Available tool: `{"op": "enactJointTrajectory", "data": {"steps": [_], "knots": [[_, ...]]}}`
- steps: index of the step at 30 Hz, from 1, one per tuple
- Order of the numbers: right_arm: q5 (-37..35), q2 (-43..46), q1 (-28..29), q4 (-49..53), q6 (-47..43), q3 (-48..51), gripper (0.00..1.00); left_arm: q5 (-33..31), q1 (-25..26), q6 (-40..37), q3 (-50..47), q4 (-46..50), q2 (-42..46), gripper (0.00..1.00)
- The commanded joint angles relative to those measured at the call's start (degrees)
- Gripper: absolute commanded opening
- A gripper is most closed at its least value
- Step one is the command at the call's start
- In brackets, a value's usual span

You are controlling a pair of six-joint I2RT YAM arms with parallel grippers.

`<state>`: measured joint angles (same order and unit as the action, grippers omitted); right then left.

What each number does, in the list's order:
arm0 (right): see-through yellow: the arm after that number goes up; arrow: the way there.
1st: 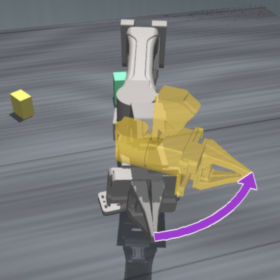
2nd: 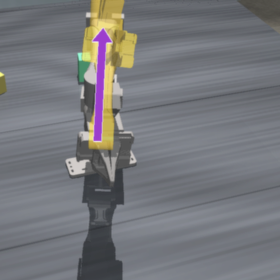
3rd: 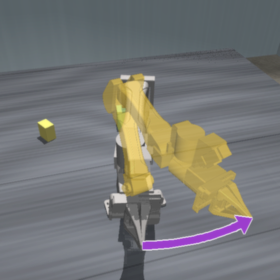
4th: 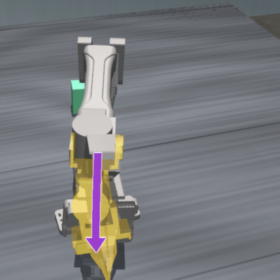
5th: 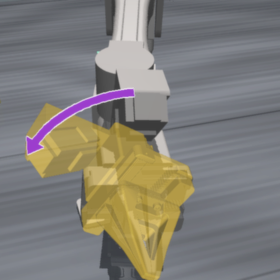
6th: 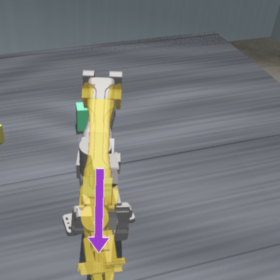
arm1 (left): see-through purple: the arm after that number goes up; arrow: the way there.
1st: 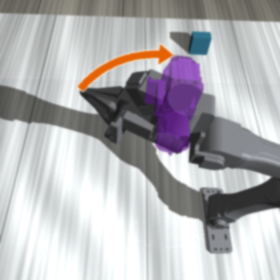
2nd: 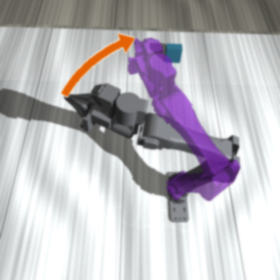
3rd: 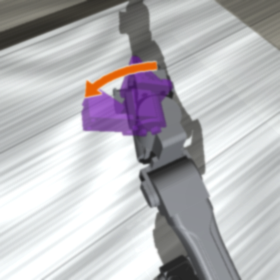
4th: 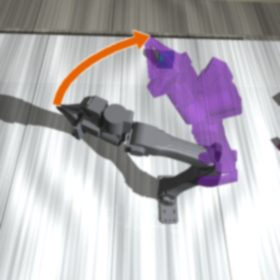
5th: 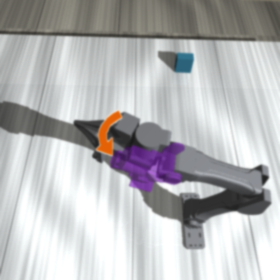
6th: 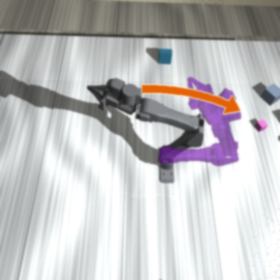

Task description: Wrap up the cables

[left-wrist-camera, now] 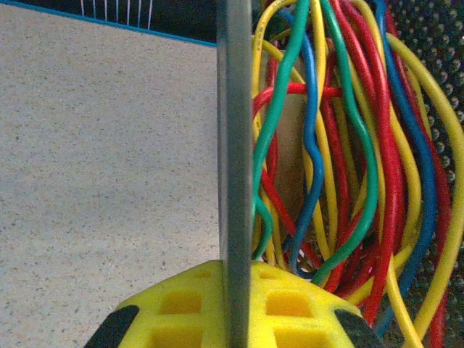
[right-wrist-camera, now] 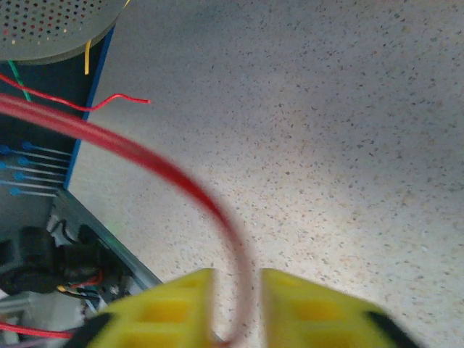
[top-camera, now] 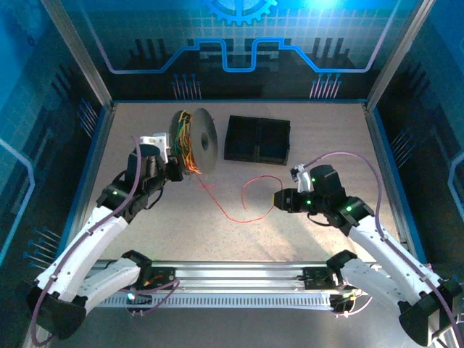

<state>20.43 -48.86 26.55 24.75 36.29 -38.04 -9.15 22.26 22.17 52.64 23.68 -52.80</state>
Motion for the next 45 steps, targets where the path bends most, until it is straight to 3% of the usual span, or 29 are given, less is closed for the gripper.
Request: {"op": "enactJointTrajectory", "data": {"steps": [1,6,14,20,24,27,30,36,42,45], "knots": [[-0.5,-0.2,-0.6,-5.5,2.9,2.0,0.00,1.7,-1.1,7.4,3.0,-9.7,1.9,0.00],[-3.7,-3.8,-5.0,-5.8,3.3,6.5,0.00,12.3,-8.4,16.6,6.3,-9.4,2.1,0.00],[-1.8,-13.1,-16.4,-10.1,0.8,8.0,0.00,43.3,-23.3,30.1,9.2,-15.8,2.1,0.00],[-0.3,-20.9,-20.6,-13.3,0.3,4.1,0.00,58.7,-25.1,36.9,9.2,-23.0,2.4,0.00],[-0.6,-25.2,-23.8,-12.7,-0.9,-0.4,0.00,64.2,-25.0,34.0,10.7,-20.1,3.5,0.00],[-1.7,-28.0,-26.3,-10.8,-2.3,-4.6,0.00,66.0,-23.8,27.3,13.1,-12.1,4.7,0.00],[-1.6,-30.4,-28.8,-9.4,-3.3,-8.3,0.00,65.4,-18.9,18.9,16.3,-2.8,5.4,0.00],[-1.0,-33.8,-32.1,-6.5,-3.7,-17.3,0.00,56.2,-4.5,5.5,19.1,11.4,5.3,0.00],[-1.3,-38.8,-32.7,-2.7,-3.3,-29.1,0.00,49.6,5.8,0.6,16.8,14.3,4.1,0.00],[-0.9,-41.3,-33.0,-0.9,-2.9,-35.3,0.00,43.3,12.9,-2.1,16.5,17.0,2.2,0.00]]}}
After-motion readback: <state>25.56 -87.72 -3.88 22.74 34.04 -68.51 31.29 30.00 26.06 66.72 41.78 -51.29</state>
